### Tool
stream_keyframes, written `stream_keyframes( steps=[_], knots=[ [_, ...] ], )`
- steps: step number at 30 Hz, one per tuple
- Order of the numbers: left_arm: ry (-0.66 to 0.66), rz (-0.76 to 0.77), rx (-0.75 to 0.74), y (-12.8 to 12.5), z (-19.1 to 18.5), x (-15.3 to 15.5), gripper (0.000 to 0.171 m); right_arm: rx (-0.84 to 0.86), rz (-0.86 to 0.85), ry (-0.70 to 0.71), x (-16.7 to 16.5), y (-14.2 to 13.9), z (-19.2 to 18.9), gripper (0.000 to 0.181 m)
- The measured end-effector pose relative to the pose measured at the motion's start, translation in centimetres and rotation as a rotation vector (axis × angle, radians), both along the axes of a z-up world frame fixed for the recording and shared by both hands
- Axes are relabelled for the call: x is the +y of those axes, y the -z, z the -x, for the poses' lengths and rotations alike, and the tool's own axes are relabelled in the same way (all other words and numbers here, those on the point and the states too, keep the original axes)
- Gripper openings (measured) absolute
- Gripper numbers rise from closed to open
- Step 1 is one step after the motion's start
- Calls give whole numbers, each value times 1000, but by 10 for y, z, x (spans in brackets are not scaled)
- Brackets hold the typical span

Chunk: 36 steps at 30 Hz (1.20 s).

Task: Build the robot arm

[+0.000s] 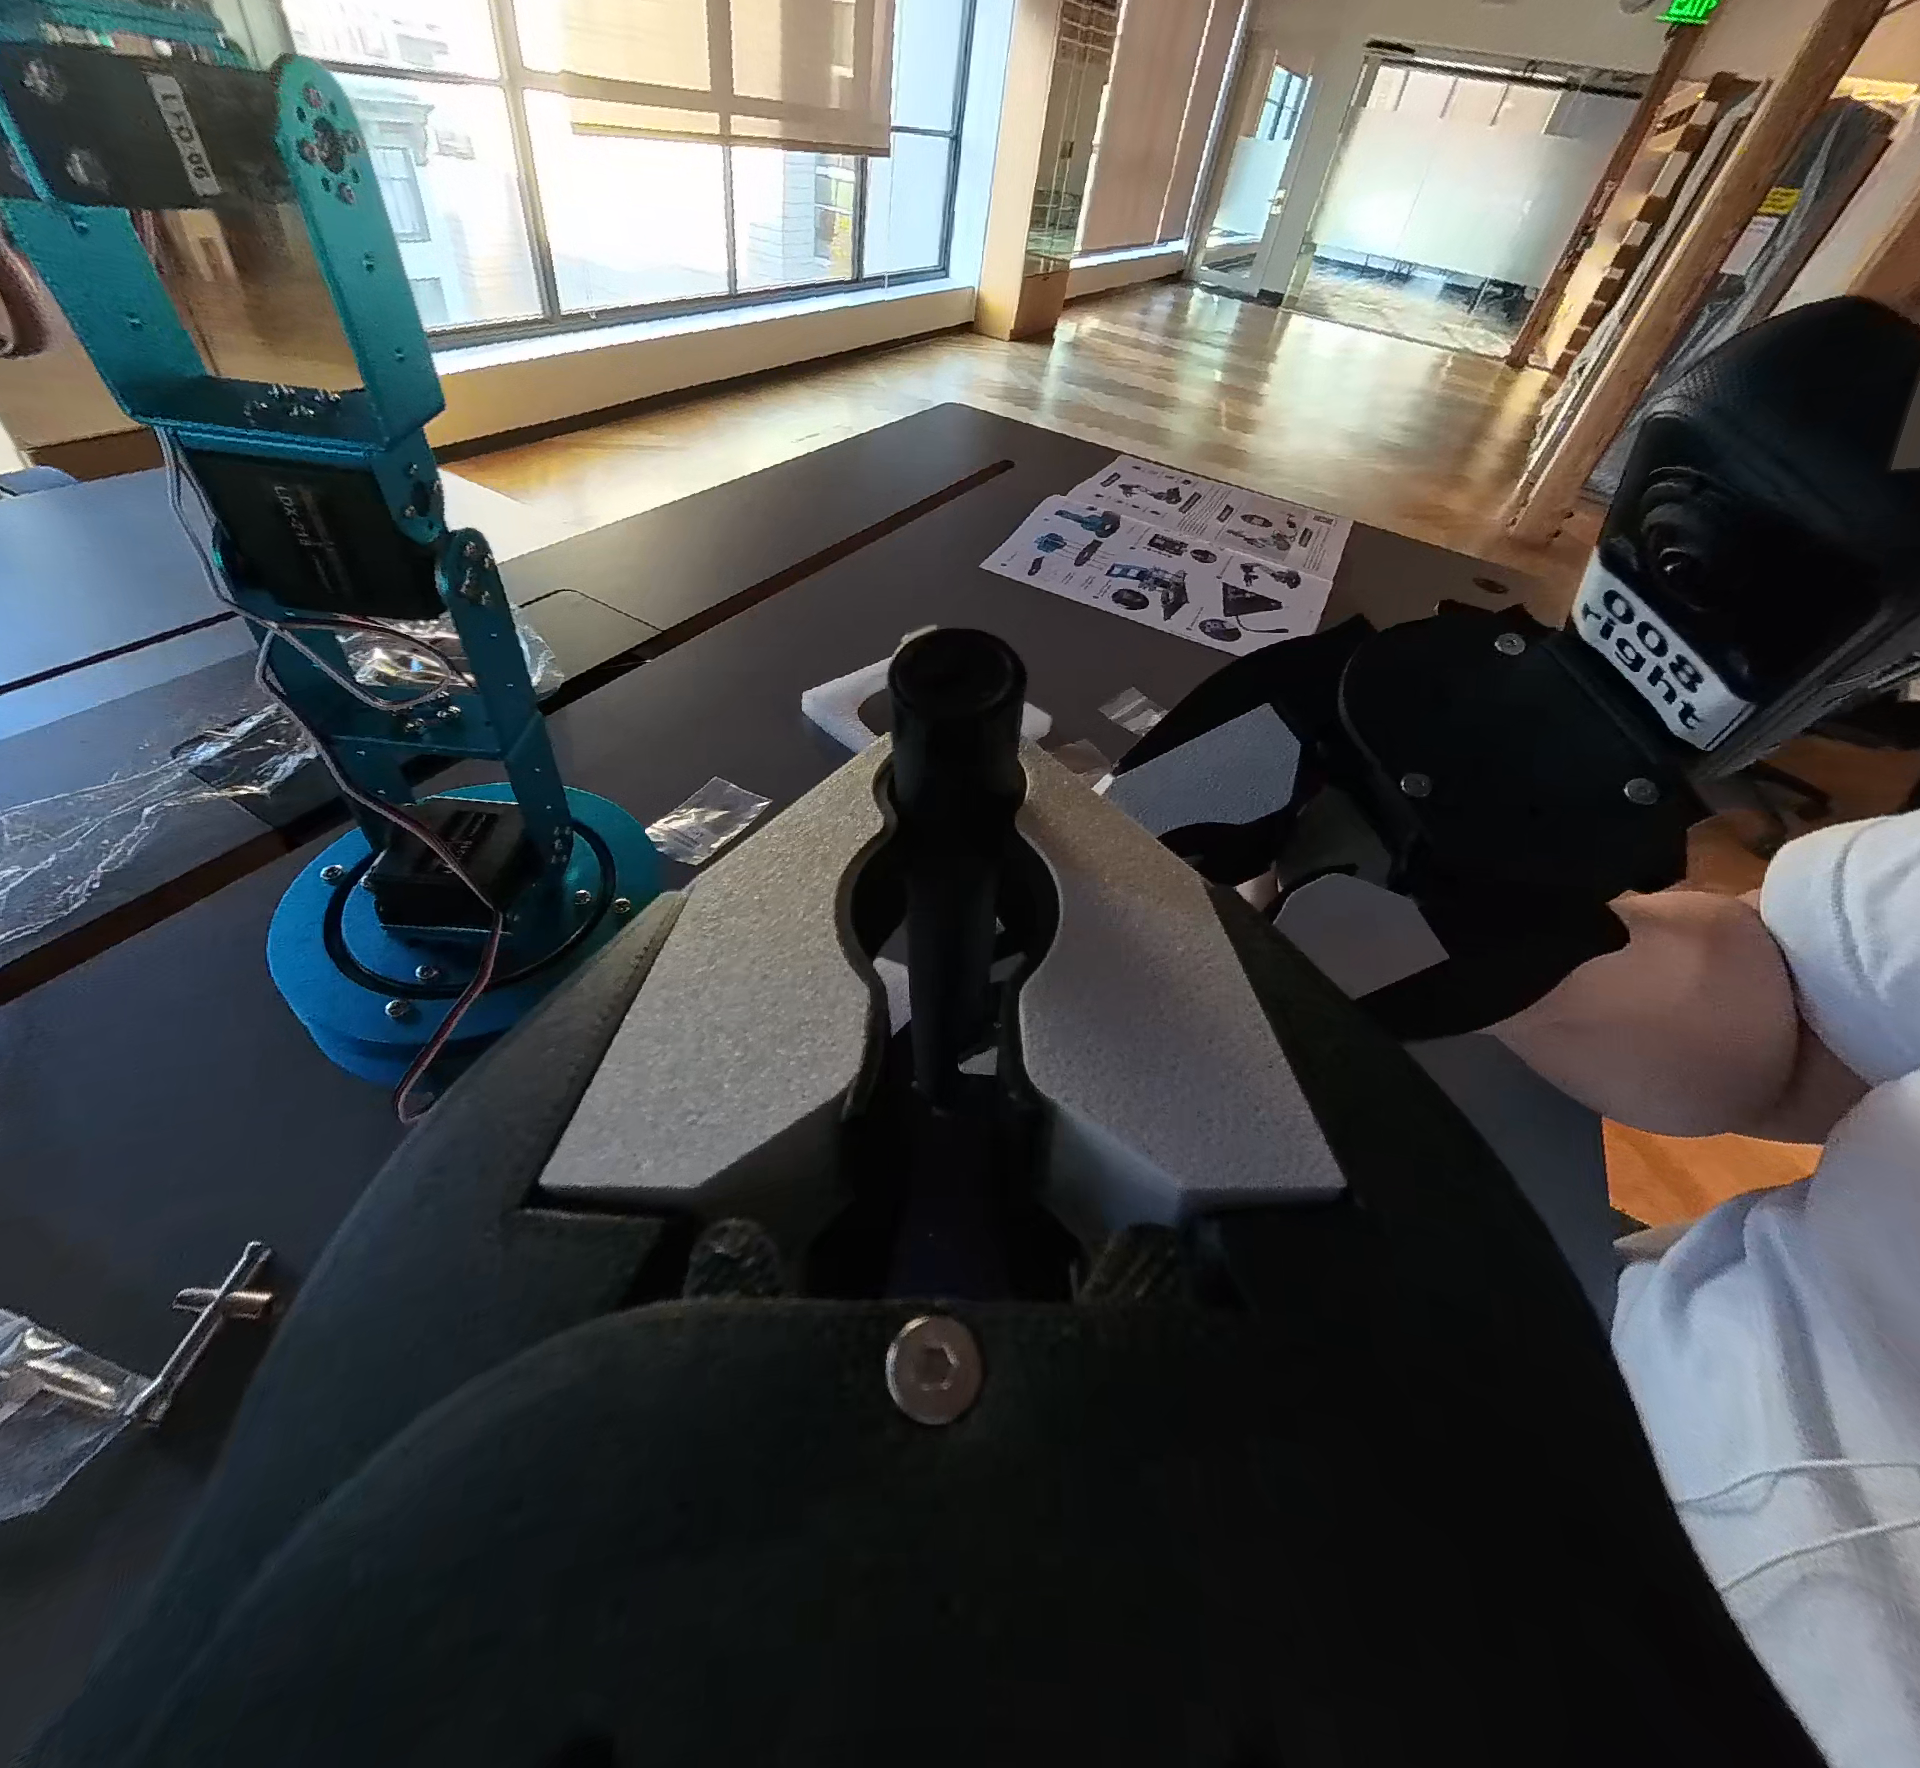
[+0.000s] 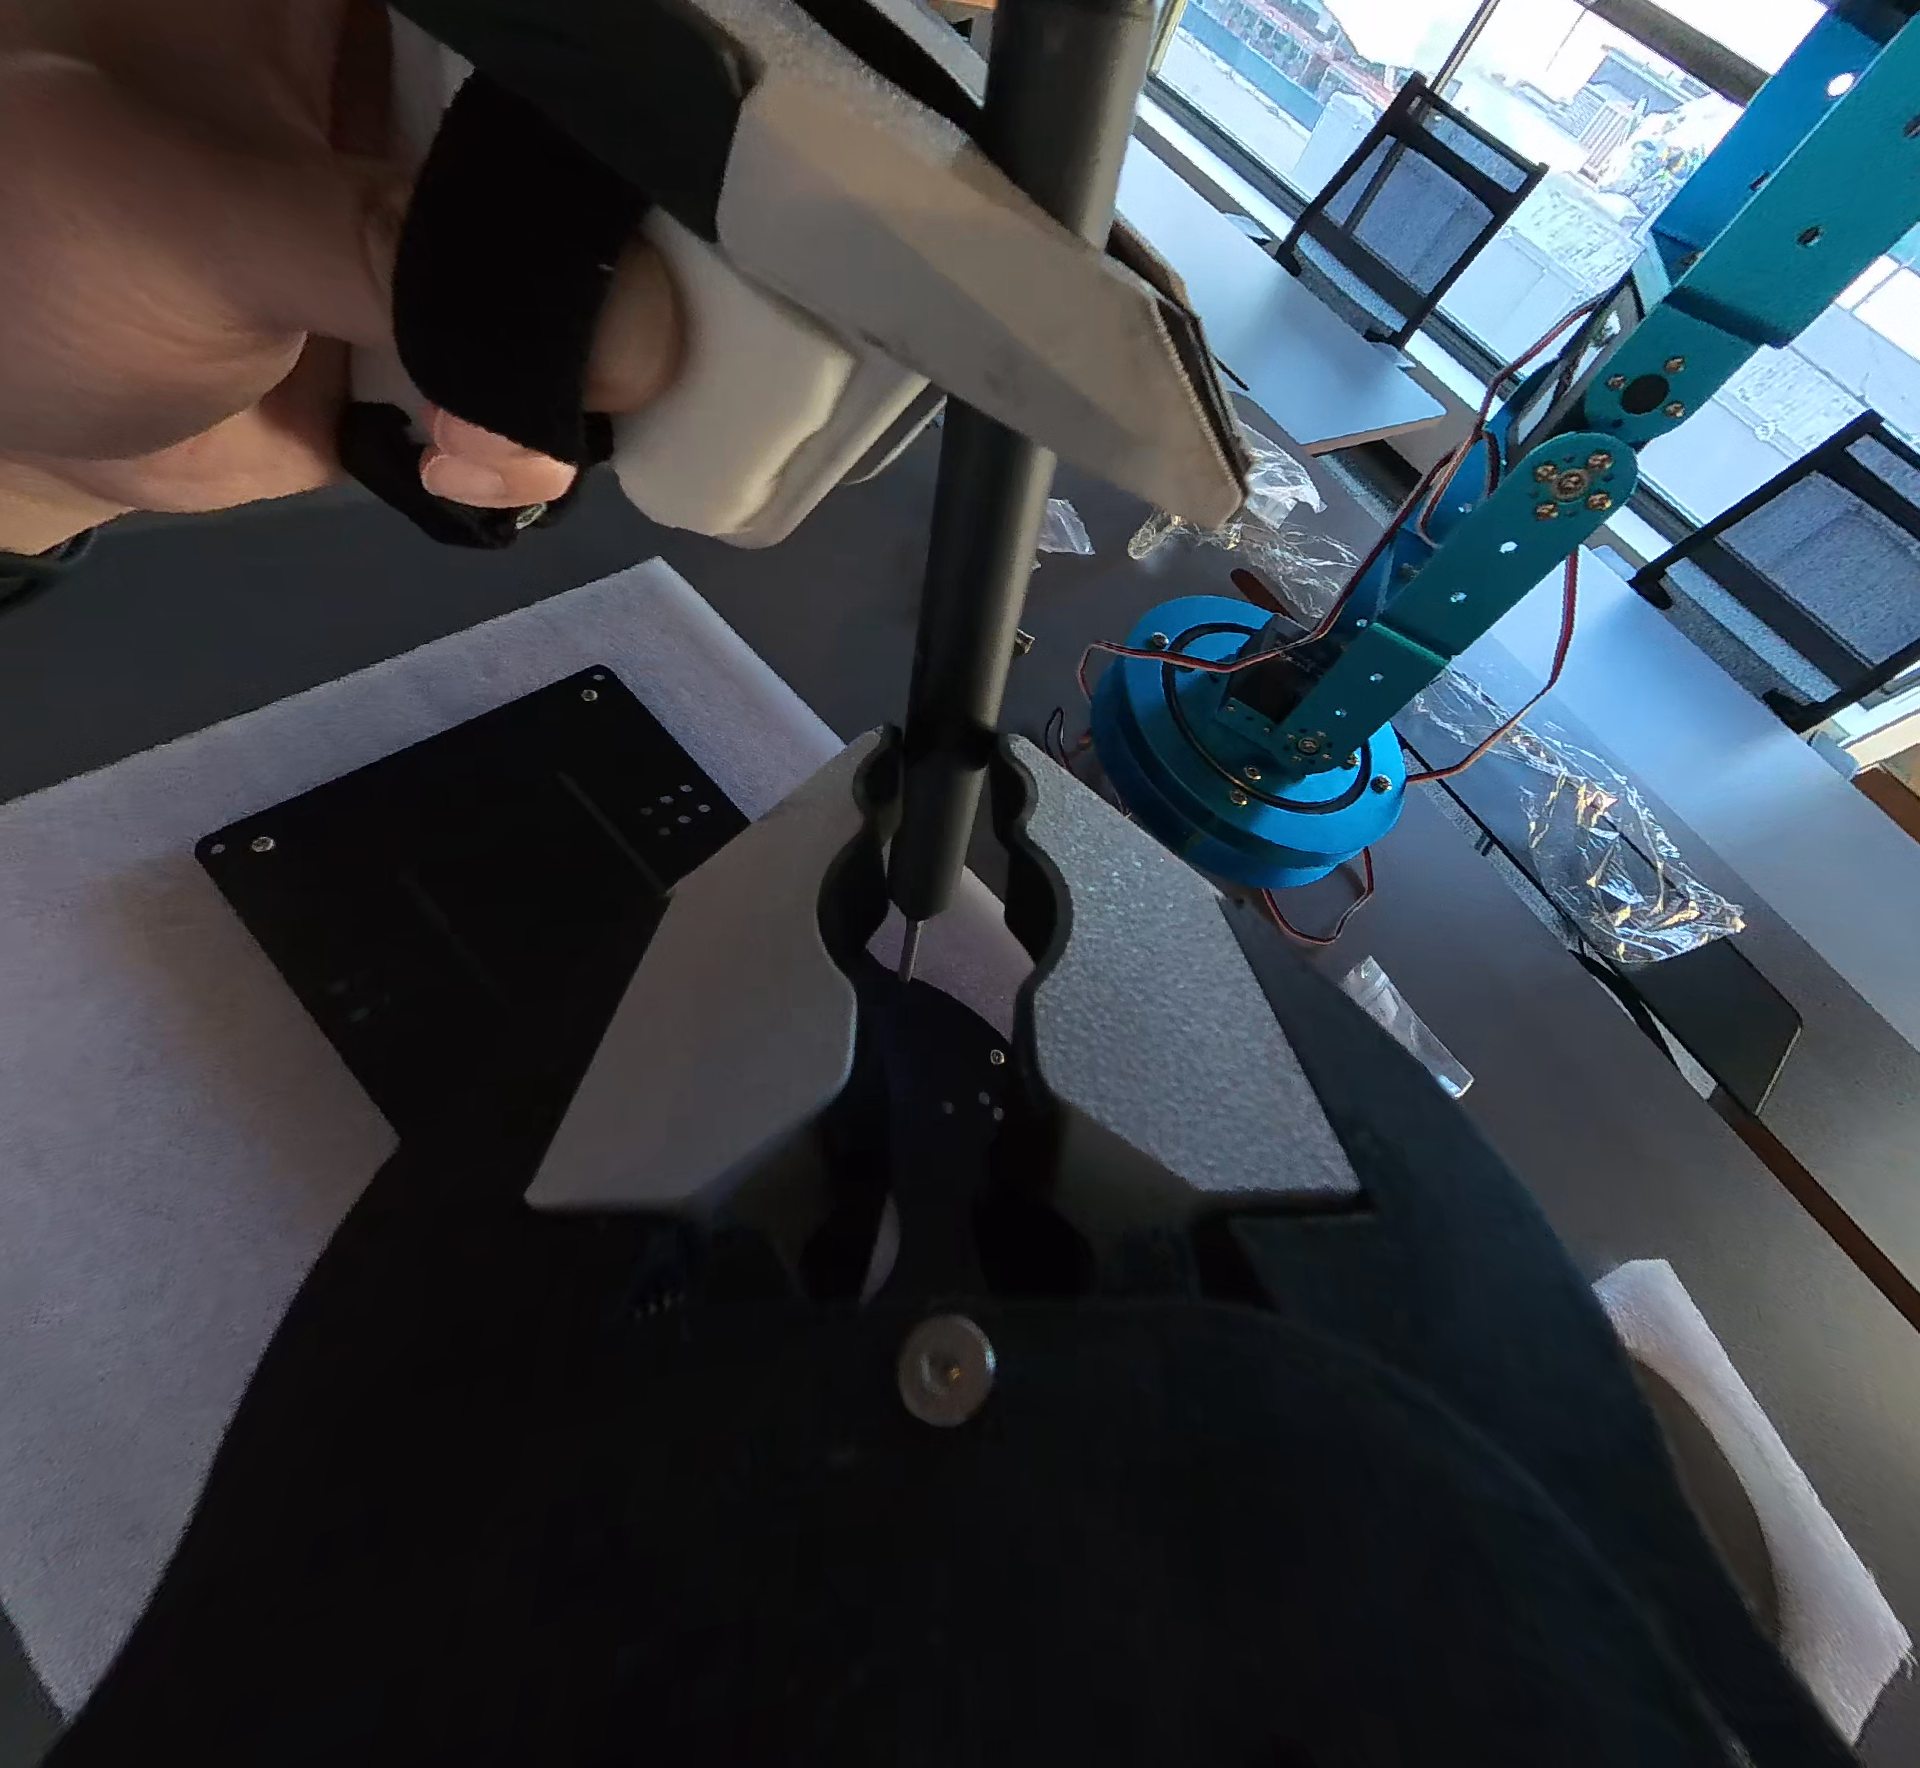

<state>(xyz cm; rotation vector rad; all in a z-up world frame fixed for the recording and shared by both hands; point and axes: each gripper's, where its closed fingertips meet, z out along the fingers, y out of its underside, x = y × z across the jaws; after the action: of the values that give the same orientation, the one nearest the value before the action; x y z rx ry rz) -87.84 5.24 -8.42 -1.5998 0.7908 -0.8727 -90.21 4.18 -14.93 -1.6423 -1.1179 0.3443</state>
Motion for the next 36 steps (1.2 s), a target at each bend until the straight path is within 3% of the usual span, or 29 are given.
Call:
stream_keyframes(
  steps=[4,7,13,18,26,32,36],
  knots=[
    [-60,16,31,-4,-4,1,9,56,3,-118,-4,-4,2,15],
    [-145,-8,109,-11,-17,4,9,174,-7,-303,-10,-14,-2,15],
    [-330,-134,305,-21,-39,13,9,402,66,-412,2,-28,-19,15],
    [-352,-177,355,-20,-49,13,9,493,135,-480,-2,-29,-22,15],
    [-266,-106,295,-16,-48,10,9,477,163,-494,-6,-23,-26,18],
    [-216,49,119,-13,-10,22,9,420,198,-462,-1,-10,-31,25],
    [-225,98,58,-12,6,31,9,409,308,-452,5,-3,-16,32]
  ],
)
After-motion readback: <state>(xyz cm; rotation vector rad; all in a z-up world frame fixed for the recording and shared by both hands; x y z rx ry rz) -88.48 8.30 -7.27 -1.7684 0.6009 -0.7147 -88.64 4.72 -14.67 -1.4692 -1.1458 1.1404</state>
